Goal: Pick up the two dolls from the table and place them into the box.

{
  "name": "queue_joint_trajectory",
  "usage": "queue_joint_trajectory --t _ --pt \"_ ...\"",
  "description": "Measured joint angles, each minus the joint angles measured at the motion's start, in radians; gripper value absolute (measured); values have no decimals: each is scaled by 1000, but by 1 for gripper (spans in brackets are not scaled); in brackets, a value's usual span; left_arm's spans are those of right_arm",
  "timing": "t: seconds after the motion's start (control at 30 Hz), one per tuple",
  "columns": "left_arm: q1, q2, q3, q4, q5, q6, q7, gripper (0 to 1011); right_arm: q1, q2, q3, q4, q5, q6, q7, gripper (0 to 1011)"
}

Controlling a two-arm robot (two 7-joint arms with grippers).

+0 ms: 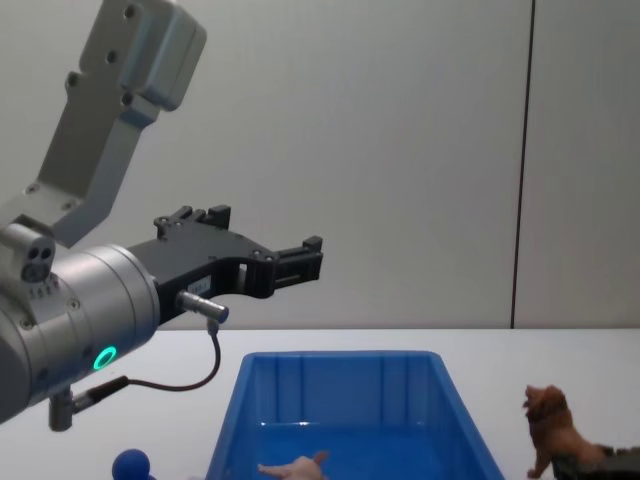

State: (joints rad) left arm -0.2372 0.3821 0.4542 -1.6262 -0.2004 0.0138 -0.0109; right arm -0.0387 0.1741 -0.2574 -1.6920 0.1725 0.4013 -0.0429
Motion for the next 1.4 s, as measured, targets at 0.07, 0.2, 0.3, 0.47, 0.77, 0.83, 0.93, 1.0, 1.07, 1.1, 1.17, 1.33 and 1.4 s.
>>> queue_joint_trajectory --t 0.07,0.2,0.3,0.47,0.77,0.83,0.93,1.0,1.07,1.1,1.17,1.33,1.4 --pt "0 0 0 0 0 0 0 1001 -1 2 2 -7 -5 -8 0 299" --pt "0 0 0 0 0 0 0 1001 1 4 4 -21 -12 -26 10 299" --pt "0 0 0 0 0 0 0 1001 6 4 5 -31 -15 -42 28 299" --pt "0 0 0 0 0 0 0 1001 19 1 5 -40 -15 -59 64 299" --pt "0 0 0 0 0 0 0 1001 61 -22 -7 -36 3 -84 172 299" --pt "0 0 0 0 0 0 0 1001 68 -26 -10 -32 7 -86 189 299" --pt "0 0 0 0 0 0 0 1001 82 -37 -17 -22 14 -88 227 299" --pt "0 0 0 0 0 0 0 1002 91 -44 -21 -15 17 -89 247 299" --pt "0 0 0 0 0 0 0 1002 103 -53 -27 -4 22 -89 269 313" --pt "0 0 0 0 0 0 0 1001 111 -60 -31 3 25 -90 283 337" --pt "0 0 0 0 0 0 0 1002 117 -65 -34 9 28 -90 295 390" --pt "0 0 0 0 0 0 0 1002 135 -78 -41 26 33 -84 315 555" --pt "0 0 0 0 0 0 0 1002 138 -80 -43 30 35 -82 316 612"
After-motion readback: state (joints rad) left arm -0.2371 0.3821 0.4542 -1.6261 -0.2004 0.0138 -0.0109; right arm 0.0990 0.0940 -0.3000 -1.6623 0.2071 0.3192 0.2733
